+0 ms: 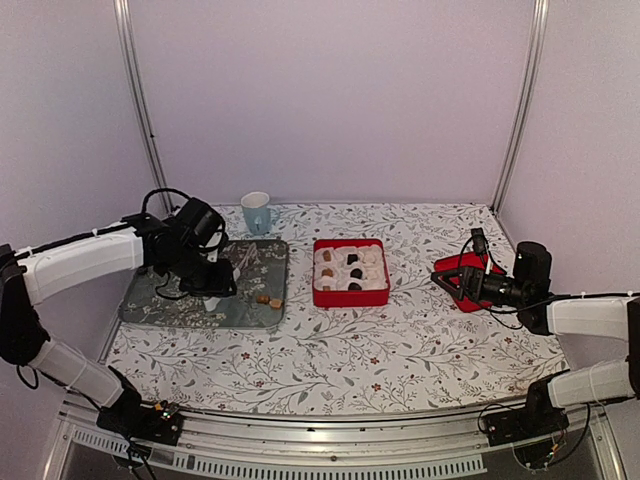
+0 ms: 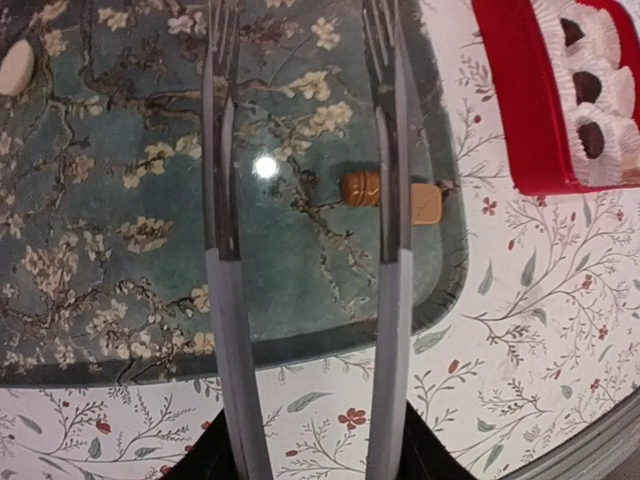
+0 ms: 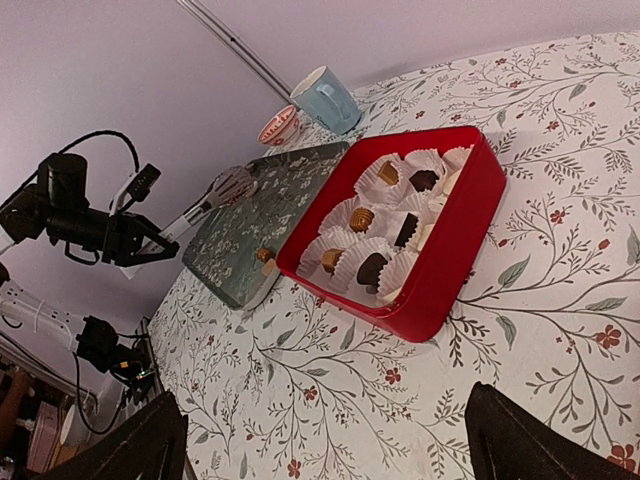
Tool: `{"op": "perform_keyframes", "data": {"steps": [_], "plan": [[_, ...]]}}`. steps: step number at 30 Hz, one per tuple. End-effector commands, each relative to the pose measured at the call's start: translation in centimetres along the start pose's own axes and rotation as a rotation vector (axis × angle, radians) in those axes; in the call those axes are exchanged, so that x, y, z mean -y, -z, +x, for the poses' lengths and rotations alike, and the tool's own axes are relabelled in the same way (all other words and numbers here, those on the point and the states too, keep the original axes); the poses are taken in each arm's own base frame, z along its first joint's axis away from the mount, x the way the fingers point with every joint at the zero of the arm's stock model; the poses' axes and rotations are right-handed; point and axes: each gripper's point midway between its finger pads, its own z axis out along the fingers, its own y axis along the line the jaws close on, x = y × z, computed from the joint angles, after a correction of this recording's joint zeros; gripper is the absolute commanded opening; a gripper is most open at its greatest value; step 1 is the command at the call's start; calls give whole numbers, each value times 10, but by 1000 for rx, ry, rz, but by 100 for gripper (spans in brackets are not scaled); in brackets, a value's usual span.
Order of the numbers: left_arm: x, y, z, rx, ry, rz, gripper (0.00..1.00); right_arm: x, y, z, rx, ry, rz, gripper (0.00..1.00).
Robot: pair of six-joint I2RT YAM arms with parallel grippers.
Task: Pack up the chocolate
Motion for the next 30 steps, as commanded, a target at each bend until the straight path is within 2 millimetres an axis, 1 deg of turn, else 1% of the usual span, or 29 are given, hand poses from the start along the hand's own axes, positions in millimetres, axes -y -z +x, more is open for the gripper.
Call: {"op": "perform_keyframes", "data": {"steps": [1, 4, 10, 14, 17, 22, 25, 27, 30], "plan": [[-20, -10, -1, 93, 117, -32, 42, -4, 0, -3, 5, 4, -14, 99], [-29, -26, 11, 74, 150, -49, 41, -6, 0, -5, 4, 7, -20, 99], [-36, -51, 28, 16, 137, -65, 44, -7, -1, -7, -1, 14, -22, 99], [-37, -59, 41, -22, 139, -50, 52, -6, -1, -9, 1, 14, -14, 99], [-38, -61, 47, -32, 139, -50, 59, -6, -1, -10, 3, 13, -7, 99], [-41, -61, 53, -37, 137, -47, 64, -4, 1, -11, 4, 9, 13, 99], [-38, -57, 50, -17, 139, -34, 68, -3, 3, -13, 8, 14, 38, 99], [-36, -52, 44, 5, 138, -22, 71, -2, 4, -15, 11, 14, 57, 99], [-32, -44, 34, 37, 133, -10, 82, 4, 4, -15, 3, 2, 95, 99]]}}
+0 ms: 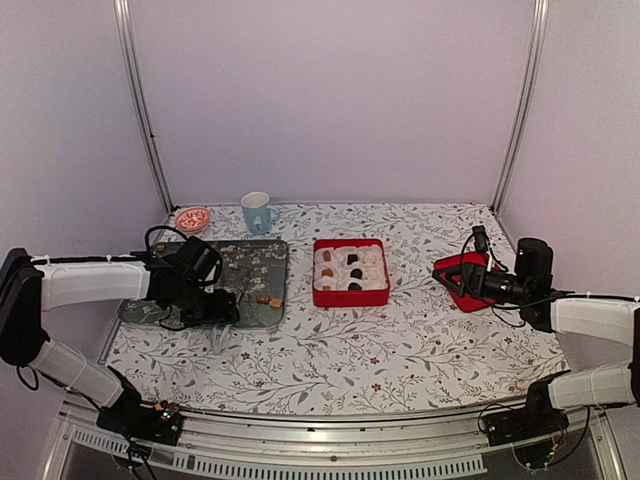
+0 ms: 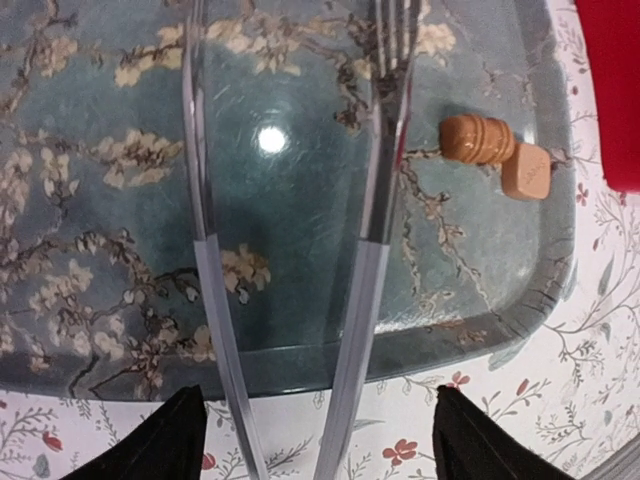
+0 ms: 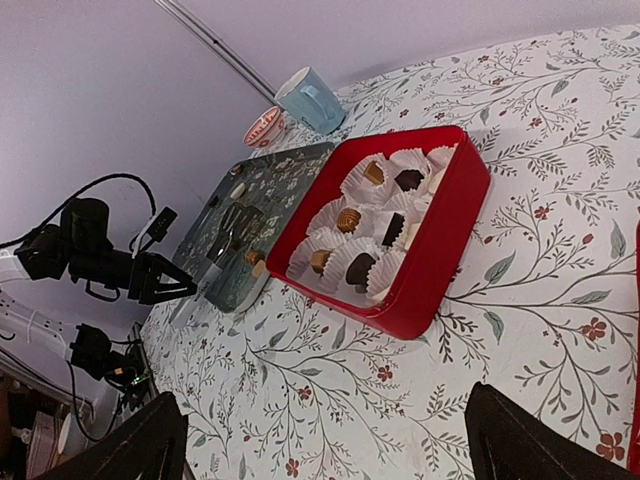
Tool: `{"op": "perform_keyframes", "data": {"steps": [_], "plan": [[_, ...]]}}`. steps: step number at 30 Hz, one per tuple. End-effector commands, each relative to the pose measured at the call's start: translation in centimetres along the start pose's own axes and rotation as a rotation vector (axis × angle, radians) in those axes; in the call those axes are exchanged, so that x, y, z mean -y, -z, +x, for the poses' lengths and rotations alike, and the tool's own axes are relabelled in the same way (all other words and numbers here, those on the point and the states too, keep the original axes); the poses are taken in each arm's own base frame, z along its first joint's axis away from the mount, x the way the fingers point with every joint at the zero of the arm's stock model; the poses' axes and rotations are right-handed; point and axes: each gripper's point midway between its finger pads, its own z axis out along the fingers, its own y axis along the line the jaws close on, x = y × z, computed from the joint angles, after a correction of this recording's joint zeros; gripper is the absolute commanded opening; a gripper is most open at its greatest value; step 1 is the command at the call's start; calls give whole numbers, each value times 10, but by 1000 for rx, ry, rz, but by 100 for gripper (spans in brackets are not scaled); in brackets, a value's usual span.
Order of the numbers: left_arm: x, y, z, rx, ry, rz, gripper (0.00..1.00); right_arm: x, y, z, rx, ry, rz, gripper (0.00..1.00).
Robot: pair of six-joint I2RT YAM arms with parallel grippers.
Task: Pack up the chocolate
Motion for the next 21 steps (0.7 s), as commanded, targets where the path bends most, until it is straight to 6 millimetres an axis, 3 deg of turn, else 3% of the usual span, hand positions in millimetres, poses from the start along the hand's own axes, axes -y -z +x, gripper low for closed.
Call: {"op": "perform_keyframes", "data": {"steps": [1, 8, 13, 17, 21], "plan": [[9, 17, -21, 80, 7, 43, 85, 6, 1, -11, 11, 10, 69, 99], [18, 46, -51, 187, 4, 58, 99, 38, 12, -22, 46, -55, 250, 99], [24, 62, -70, 255, 14, 61, 99, 88, 39, -29, 117, -192, 535, 100], [30, 65, -79, 281, 10, 74, 99, 122, 67, -23, 168, -330, 759, 86], [32, 66, -85, 299, 2, 67, 99, 140, 95, -17, 200, -399, 951, 78]]}}
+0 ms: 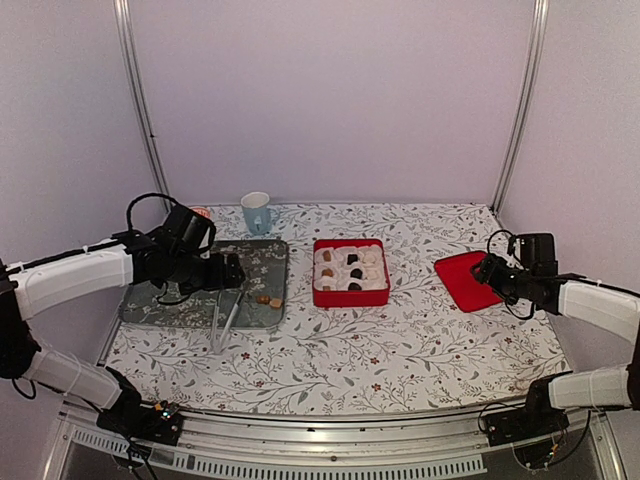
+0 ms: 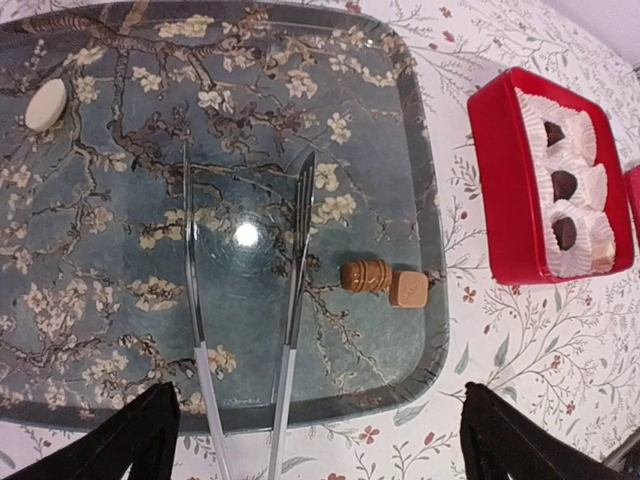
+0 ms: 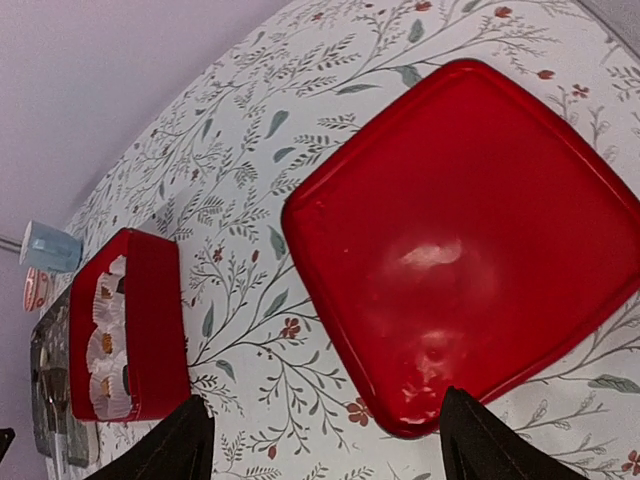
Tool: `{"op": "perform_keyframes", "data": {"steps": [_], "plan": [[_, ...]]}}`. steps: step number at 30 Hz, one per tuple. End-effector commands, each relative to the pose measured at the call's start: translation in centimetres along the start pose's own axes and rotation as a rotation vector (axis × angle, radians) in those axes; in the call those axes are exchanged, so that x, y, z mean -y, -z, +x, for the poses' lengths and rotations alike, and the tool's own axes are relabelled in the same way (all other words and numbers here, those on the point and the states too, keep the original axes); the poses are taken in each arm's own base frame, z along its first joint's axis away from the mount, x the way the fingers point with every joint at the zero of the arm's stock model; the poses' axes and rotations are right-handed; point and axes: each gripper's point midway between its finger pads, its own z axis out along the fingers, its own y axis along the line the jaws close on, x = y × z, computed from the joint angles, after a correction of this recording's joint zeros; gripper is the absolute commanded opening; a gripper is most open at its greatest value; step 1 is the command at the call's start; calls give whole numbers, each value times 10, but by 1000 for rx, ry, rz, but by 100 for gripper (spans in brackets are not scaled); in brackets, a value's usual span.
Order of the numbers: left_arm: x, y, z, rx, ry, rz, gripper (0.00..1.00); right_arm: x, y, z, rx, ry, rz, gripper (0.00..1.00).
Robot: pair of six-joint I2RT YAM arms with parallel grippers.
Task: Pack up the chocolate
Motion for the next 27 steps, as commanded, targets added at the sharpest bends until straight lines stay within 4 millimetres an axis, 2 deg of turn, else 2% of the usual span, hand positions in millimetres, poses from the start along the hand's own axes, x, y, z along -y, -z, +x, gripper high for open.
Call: {"op": "perform_keyframes", "data": {"steps": [1, 3, 6, 14, 21, 27], "plan": [[6, 5, -20, 65, -12, 4, 99, 48, 16, -12, 76, -118, 292, 75], [8, 5, -21, 73, -12, 11, 99, 61, 20, -12, 86, -136, 371, 69], [13, 4, -22, 81, -1, 38, 99, 73, 18, -7, 63, -157, 445, 67], [19, -3, -19, 74, -6, 64, 99, 96, -3, 8, -21, -189, 560, 61], [20, -3, -19, 85, -11, 70, 99, 110, -18, 9, -40, -181, 643, 57], [19, -5, -17, 86, -13, 68, 99, 123, -25, 17, -72, -170, 703, 46]]}}
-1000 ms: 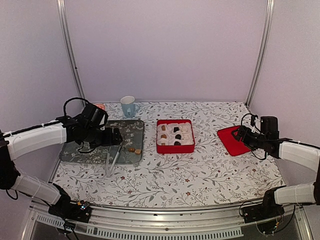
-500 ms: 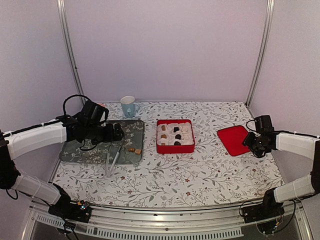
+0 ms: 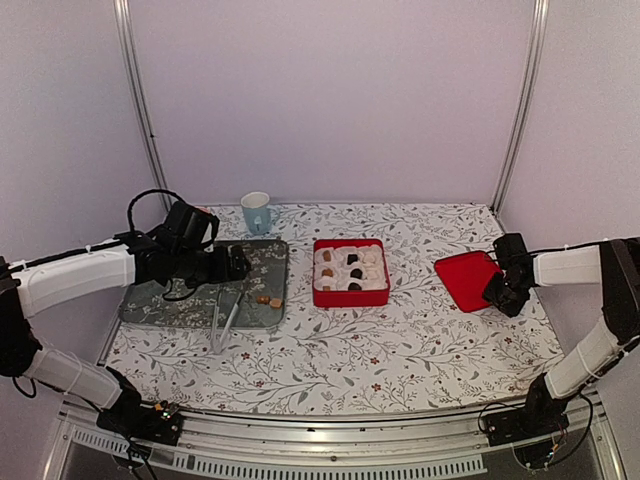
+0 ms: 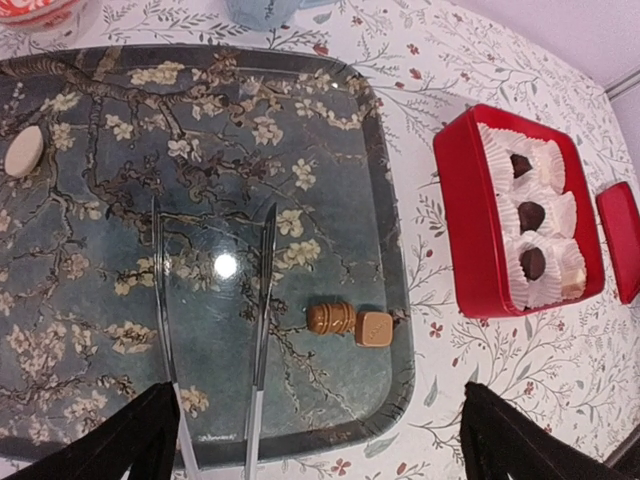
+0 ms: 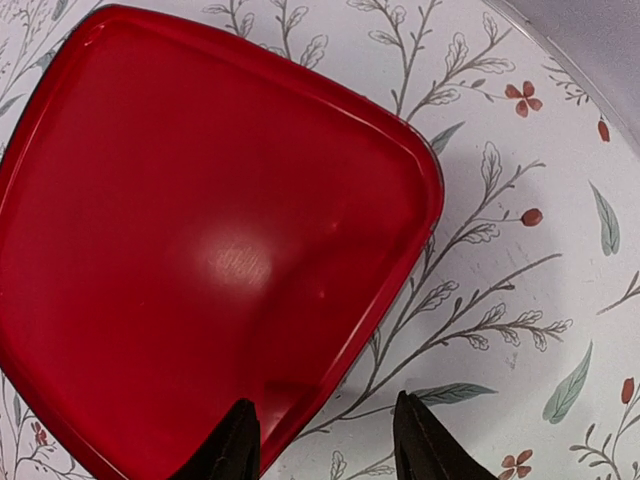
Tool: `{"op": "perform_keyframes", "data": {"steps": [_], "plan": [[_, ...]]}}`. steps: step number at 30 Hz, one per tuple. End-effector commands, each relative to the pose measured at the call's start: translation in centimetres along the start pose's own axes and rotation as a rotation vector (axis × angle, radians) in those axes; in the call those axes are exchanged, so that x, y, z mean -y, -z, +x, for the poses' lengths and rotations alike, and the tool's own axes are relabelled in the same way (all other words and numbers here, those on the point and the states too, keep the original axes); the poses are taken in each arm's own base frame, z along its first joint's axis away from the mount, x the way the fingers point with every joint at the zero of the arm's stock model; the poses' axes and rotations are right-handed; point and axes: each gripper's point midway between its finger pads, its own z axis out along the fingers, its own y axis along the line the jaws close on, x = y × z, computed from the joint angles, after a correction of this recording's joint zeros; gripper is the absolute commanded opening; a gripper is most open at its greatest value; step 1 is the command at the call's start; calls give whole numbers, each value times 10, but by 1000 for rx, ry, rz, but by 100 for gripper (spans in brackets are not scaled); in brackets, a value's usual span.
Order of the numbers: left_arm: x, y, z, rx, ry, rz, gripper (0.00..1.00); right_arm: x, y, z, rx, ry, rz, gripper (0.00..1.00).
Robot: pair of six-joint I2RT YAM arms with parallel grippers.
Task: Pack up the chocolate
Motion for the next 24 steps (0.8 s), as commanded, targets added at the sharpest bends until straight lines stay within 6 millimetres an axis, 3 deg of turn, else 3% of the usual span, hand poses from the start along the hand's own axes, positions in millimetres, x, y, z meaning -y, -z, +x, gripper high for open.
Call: {"op": "perform_keyframes", "data": {"steps": [1, 9, 13, 17, 24], "plan": [[1, -4, 3, 6, -14, 4, 99, 7, -7, -4, 10, -12, 59, 44], [0, -2, -4, 22, -18, -11, 99, 12, -20, 10, -61, -48, 72, 24], [2, 0, -6, 27, -19, -10, 99, 14, -17, 6, -92, -103, 33, 3], [5, 1, -9, 33, -23, 6, 99, 6, 0, -12, -44, -125, -33, 0], [26, 7, -19, 60, -62, 75, 99, -24, 56, -58, 130, -70, -239, 0]]}}
